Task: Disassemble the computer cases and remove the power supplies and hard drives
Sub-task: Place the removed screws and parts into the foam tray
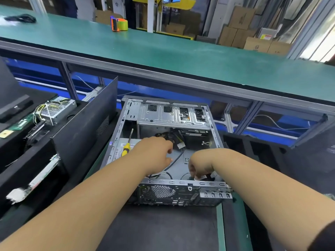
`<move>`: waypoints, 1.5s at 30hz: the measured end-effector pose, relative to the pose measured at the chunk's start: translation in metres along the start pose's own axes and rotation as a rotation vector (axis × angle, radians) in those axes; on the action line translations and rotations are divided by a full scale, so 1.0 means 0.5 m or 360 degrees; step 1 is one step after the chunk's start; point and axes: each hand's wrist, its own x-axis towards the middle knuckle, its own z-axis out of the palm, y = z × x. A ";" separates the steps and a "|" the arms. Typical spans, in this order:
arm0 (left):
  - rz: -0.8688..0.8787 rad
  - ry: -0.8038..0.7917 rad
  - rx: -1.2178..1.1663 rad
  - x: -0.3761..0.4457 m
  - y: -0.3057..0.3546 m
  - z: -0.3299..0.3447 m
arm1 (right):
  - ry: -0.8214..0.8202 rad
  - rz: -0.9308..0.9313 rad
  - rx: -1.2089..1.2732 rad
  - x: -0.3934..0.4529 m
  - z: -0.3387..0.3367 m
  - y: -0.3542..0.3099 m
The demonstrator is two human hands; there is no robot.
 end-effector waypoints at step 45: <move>-0.0497 -0.0123 -0.2176 0.138 0.369 0.016 | 0.1275 -0.0198 0.2792 -0.306 0.242 0.319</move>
